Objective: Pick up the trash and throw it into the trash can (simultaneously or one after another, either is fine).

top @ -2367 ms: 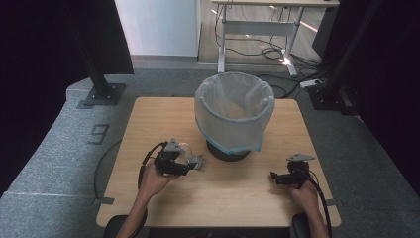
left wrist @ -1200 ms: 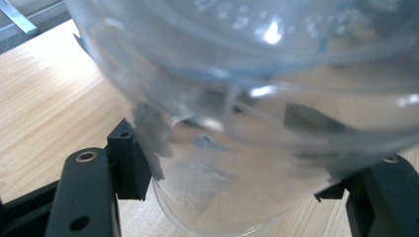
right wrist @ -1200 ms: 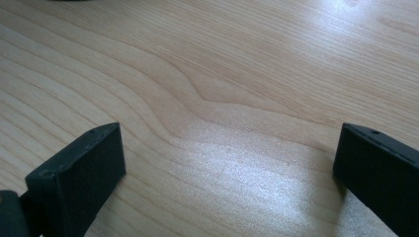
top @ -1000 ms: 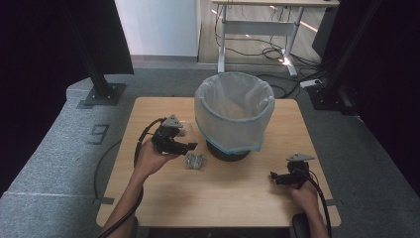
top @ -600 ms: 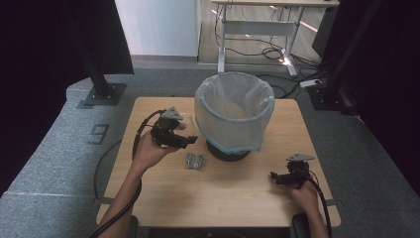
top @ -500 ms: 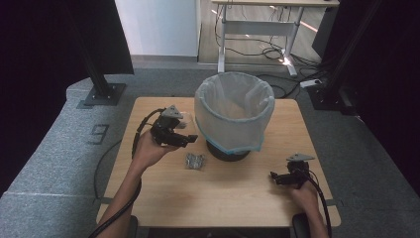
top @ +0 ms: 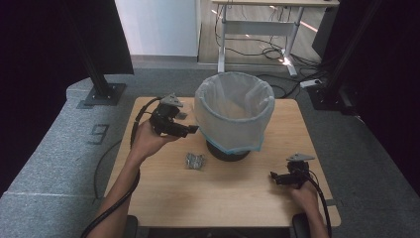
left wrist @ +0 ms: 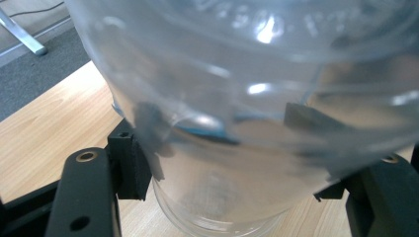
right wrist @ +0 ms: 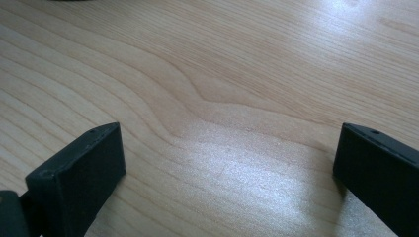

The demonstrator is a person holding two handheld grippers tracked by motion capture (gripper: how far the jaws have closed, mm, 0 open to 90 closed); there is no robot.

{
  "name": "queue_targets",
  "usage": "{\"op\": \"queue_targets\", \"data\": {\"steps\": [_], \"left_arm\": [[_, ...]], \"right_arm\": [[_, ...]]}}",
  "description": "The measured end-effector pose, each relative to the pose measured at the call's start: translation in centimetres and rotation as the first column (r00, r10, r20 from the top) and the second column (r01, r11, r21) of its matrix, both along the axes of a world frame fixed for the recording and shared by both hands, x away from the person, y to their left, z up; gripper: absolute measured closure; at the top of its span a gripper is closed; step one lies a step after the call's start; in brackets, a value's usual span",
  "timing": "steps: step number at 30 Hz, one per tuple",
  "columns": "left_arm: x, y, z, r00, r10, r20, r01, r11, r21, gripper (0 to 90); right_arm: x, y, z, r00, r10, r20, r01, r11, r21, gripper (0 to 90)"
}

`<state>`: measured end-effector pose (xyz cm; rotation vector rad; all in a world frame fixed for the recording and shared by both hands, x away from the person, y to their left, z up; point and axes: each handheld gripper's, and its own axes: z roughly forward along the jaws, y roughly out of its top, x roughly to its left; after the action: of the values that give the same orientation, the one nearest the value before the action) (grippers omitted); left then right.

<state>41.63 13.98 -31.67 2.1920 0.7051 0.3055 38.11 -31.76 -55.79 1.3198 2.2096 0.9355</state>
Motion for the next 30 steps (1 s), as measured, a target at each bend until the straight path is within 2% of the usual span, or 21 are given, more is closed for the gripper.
{"op": "queue_targets", "data": {"steps": [15,30], "left_arm": [[1.0,-0.4,3.4,0.9999,0.001,0.014,0.000,0.9998,-0.019,32.6],[2.0,-2.0,5.7,0.9992,-0.004,0.039,0.005,0.9995,-0.030,32.6]], "right_arm": [[0.0,0.0,0.0,1.0000,0.002,0.000,-0.002,1.000,-0.001,0.0],[0.0,0.0,0.0,1.0000,0.001,0.000,-0.001,1.000,0.000,0.0]]}}
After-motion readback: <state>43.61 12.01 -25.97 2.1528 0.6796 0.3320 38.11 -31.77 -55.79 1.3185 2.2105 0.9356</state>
